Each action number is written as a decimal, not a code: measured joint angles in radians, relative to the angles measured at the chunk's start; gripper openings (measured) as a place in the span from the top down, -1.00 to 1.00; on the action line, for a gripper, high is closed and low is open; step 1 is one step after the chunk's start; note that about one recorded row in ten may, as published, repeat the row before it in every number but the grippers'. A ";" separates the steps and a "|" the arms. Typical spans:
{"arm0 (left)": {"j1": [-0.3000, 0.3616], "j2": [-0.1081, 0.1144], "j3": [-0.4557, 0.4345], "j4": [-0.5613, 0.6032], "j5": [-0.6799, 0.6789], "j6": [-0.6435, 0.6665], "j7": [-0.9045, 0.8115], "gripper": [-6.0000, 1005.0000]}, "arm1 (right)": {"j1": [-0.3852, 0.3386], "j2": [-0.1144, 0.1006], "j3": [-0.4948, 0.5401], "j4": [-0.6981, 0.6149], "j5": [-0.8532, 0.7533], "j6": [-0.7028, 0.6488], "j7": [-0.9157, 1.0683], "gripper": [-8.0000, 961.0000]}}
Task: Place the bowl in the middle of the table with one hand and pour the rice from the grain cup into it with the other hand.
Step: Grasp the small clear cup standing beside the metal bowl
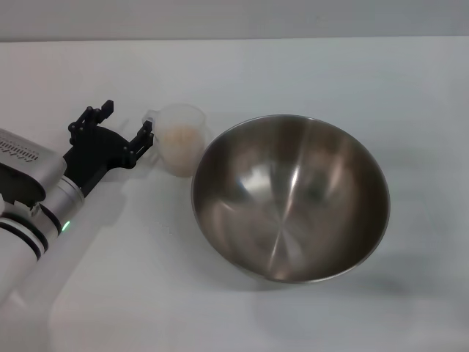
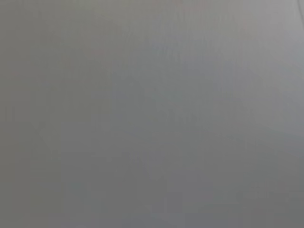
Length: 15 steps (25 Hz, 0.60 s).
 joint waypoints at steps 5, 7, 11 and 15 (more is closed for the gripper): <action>-0.007 -0.001 -0.004 0.000 -0.003 -0.016 0.000 -0.47 | 0.004 -0.001 0.000 0.000 0.000 0.011 0.000 0.05; -0.007 -0.002 -0.008 0.000 -0.003 -0.019 0.000 -0.40 | 0.004 -0.001 0.000 0.000 0.000 0.012 0.000 0.05; -0.008 -0.003 -0.014 0.000 -0.003 -0.022 0.000 -0.12 | 0.008 -0.001 0.000 0.000 0.000 0.015 0.000 0.05; -0.008 -0.003 -0.015 0.000 0.000 -0.022 0.000 0.16 | 0.011 -0.002 0.005 0.000 0.000 0.021 0.000 0.05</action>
